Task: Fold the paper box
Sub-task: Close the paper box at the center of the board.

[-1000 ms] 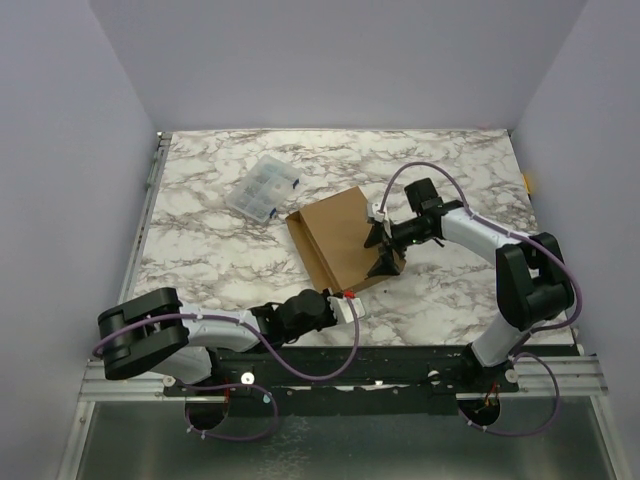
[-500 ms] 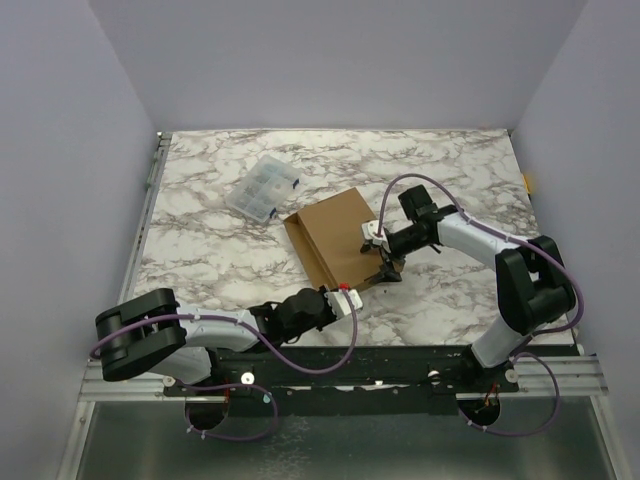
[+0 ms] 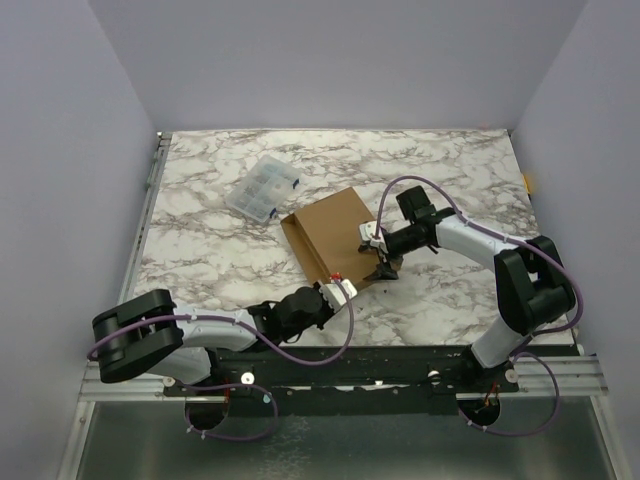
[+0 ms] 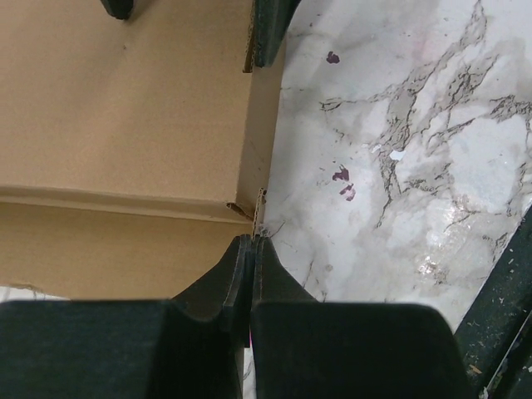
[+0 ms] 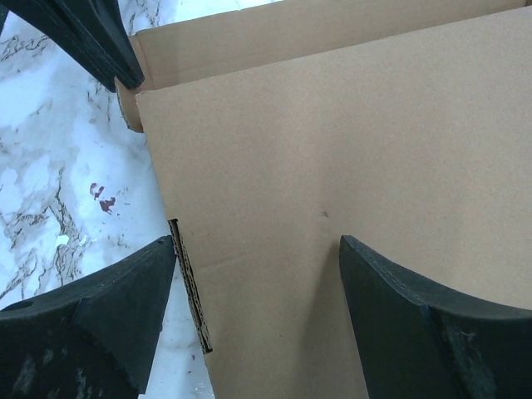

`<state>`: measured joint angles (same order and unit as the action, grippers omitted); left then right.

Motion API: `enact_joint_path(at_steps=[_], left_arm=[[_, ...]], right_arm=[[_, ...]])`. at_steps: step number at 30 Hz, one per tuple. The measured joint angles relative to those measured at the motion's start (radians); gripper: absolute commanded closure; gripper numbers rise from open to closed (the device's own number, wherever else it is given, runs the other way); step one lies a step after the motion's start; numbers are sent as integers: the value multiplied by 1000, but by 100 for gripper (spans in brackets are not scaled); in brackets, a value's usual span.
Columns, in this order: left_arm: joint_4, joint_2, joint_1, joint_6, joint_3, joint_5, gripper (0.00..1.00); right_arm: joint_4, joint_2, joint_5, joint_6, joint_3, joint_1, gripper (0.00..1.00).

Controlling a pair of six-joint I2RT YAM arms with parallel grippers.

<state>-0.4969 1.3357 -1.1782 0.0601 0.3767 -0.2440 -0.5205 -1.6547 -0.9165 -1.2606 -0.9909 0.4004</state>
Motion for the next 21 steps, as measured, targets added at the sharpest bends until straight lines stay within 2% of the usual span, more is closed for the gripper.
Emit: enact_joint_path(at_steps=[21], left_arm=[[-64, -66, 15, -156, -94, -39, 100]], right_arm=[[31, -6, 7, 48, 0, 12, 20]])
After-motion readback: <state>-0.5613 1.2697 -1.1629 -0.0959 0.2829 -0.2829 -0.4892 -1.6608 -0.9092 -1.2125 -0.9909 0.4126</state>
